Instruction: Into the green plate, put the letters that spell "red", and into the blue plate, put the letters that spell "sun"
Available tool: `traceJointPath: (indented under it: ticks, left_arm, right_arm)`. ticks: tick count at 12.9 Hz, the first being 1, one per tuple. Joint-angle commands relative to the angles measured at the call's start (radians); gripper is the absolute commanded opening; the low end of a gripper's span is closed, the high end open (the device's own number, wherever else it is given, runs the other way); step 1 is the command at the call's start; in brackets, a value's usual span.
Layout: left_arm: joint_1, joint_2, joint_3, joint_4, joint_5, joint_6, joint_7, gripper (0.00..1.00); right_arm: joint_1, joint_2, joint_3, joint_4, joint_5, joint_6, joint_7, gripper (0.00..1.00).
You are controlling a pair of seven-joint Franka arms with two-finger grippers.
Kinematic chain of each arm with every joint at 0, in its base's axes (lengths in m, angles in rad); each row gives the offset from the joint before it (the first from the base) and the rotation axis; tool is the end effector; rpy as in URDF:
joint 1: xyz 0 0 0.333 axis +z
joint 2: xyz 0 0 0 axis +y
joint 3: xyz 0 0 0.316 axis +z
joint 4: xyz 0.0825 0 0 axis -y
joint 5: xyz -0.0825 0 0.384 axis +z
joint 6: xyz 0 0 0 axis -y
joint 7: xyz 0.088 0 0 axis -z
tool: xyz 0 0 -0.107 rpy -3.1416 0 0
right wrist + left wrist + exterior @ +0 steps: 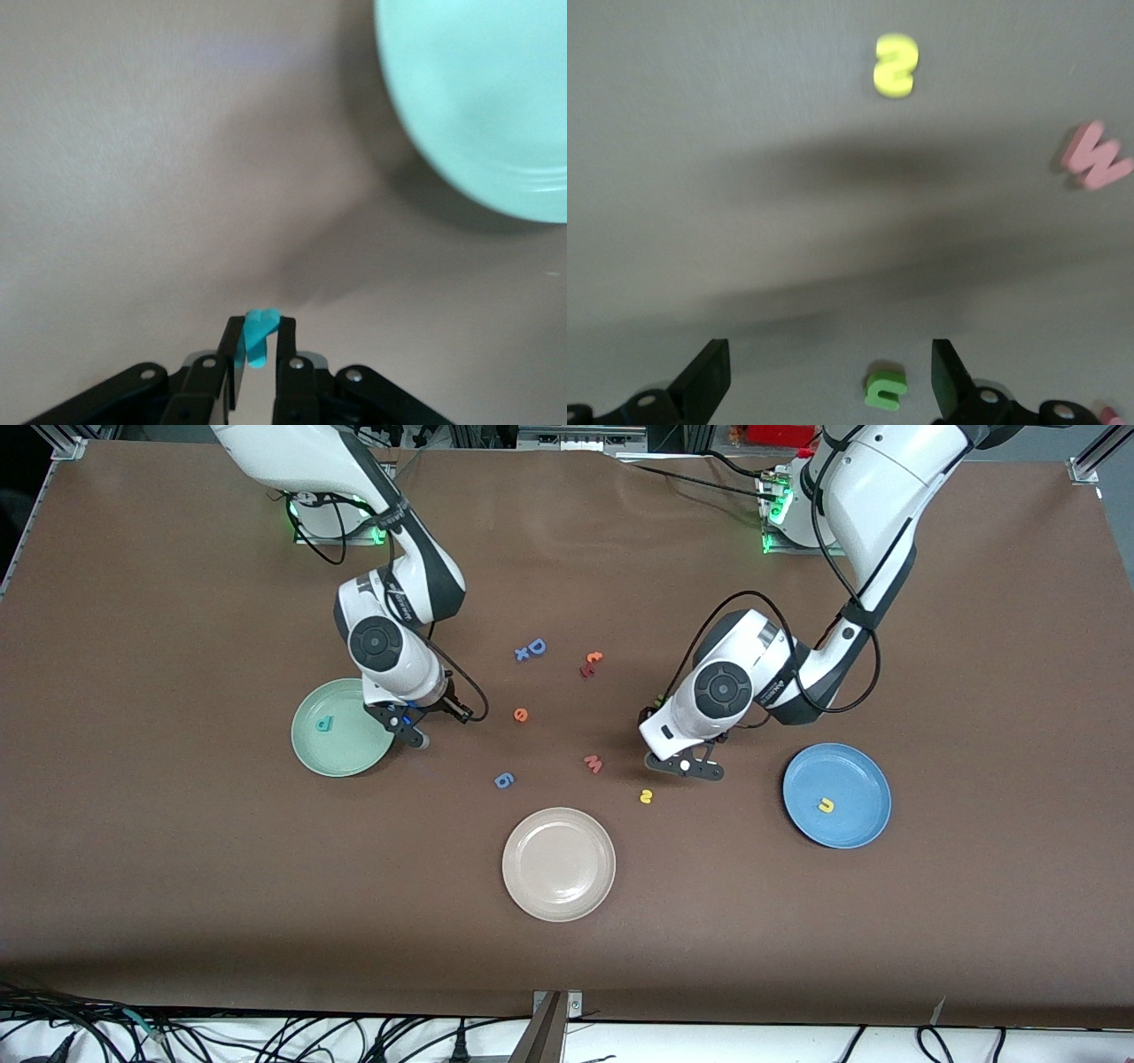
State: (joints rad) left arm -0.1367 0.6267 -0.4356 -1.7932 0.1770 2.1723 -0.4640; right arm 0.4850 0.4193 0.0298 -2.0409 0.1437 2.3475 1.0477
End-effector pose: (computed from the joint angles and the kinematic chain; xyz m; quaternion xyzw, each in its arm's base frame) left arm 0.5456 -0.3230 0.2129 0.9904 -0.0856 -0.1082 0.0075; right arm 0.5087 0.2899 0.2258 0.9461 -0.3143 -0.0783 0.0011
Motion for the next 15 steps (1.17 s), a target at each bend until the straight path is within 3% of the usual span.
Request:
traceJointPath:
  ticks: [1,5,7,10,11,13,14,15]
  left_arm:
    - [-0.006,-0.047,-0.012,-0.121,0.032,0.104,-0.076,1.00]
    - [-0.003,-0.093,-0.040,-0.227,0.033,0.161,-0.094,0.99]
    - [-0.003,-0.096,-0.040,-0.267,0.033,0.198,-0.094,0.99]
    - [-0.004,-0.094,-0.038,-0.293,0.033,0.245,-0.094,0.97]
    - [-0.004,-0.093,-0.038,-0.293,0.033,0.247,-0.094,0.91]
    - [-0.006,-0.093,-0.040,-0.299,0.033,0.248,-0.094,0.56]
    - [-0.004,-0.091,-0.040,-0.299,0.033,0.248,-0.094,0.47]
    - [-0.004,-0.088,-0.040,-0.299,0.033,0.250,-0.094,0.46]
  right_arm:
    - [0.000,-0.066,-0.085,0.027,0.008,-0.170,-0.107,0.00]
    - [-0.003,-0.065,-0.240,0.024,0.010,-0.232,-0.406,0.00]
    - [-0.008,-0.037,-0.277,0.018,0.010,-0.231,-0.494,0.00]
    - [-0.034,0.012,-0.283,-0.002,0.011,-0.186,-0.566,0.00]
    - [-0.037,0.022,-0.283,-0.004,0.011,-0.177,-0.577,0.00]
    - [-0.037,0.026,-0.283,-0.007,0.011,-0.174,-0.577,0.00]
    - [-0.039,0.030,-0.283,-0.007,0.011,-0.165,-0.577,0.00]
    - [-0.039,0.033,-0.283,-0.007,0.011,-0.159,-0.578,0.00]
